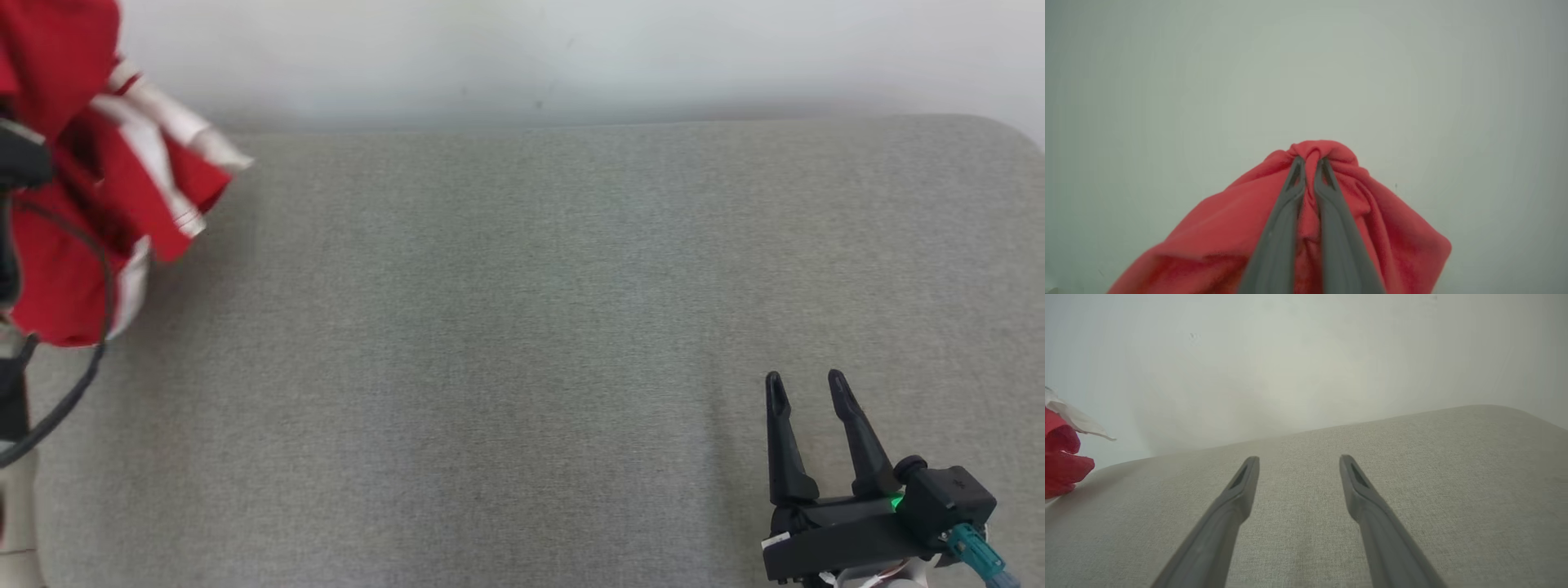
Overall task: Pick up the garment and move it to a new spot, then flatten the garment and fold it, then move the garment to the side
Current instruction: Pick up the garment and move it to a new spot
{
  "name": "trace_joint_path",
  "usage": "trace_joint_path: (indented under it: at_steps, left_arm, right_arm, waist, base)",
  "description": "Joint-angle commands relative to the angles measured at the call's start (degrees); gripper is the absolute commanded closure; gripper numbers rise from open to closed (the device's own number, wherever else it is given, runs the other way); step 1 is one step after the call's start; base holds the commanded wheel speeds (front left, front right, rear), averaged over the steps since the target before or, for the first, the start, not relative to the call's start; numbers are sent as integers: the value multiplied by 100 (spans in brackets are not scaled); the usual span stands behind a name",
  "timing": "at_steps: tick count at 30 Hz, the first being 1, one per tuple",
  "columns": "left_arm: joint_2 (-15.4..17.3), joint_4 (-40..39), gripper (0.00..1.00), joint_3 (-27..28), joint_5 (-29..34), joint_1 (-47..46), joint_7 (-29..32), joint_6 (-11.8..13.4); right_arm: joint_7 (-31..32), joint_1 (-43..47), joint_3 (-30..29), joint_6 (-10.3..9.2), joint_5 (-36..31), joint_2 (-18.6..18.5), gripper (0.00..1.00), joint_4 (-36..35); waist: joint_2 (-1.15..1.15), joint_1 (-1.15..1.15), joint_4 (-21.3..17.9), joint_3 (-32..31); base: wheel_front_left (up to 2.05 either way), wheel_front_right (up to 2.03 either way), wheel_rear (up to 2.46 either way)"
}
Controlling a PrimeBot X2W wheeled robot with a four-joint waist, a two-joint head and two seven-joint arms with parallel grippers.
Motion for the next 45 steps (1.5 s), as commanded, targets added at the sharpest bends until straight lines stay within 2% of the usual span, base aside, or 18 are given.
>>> trace_joint_path:
  at_steps: [1, 9, 17, 24, 32, 39, 40, 45]
  left_arm:
    - [-100, -310, 100, -76, -67, -60, 102, -6]
    - [-850, -1997, 100, -656, -240, 68, 876, 85]
    - [-1510, -2547, 100, -1311, -402, 551, 1177, 125]
    - [-1711, -2248, 100, -1692, -543, 1544, 994, 194]
    - [-1731, -1035, 100, -2012, -607, 3045, 552, 150]
    - [-1751, -360, 100, -2291, -427, 3149, -28, 102]
    - [-1756, -325, 0, -2316, -396, 3118, -101, 104]
    - [-1780, -387, 0, -2462, -322, 3016, -288, 168]
  right_arm:
    - [-1, 21, 16, -12, 44, -8, 0, -2]
    - [-2, 74, 49, -12, 201, -9, 0, 37]
    - [-1, 112, 87, -12, 239, -7, 0, 57]
    - [-2, 104, 120, -12, 234, -8, 0, 78]
    - [-2, 118, 152, -12, 167, -9, 0, 133]
    - [-1, 113, 108, -12, 96, -7, 0, 149]
    - [-1, 126, 119, -12, 91, -7, 0, 157]
    - [-2, 235, 40, -12, 105, -7, 0, 161]
  waist:
    - [0, 1, -154, -85]
    - [0, 1, -612, -112]
    - [0, 1, -925, -41]
    - [0, 1, -1020, 5]
    - [0, 1, -1036, -18]
    - [0, 1, -840, -87]
    - [0, 1, -815, -110]
    - [0, 1, -601, -249]
  base:
    - [0, 0, 0]
    - [0, 0, 0]
    - [0, 0, 0]
    - [0, 0, 0]
    - [0, 0, 0]
    - [0, 0, 0]
    - [0, 0, 0]
    - [0, 0, 0]
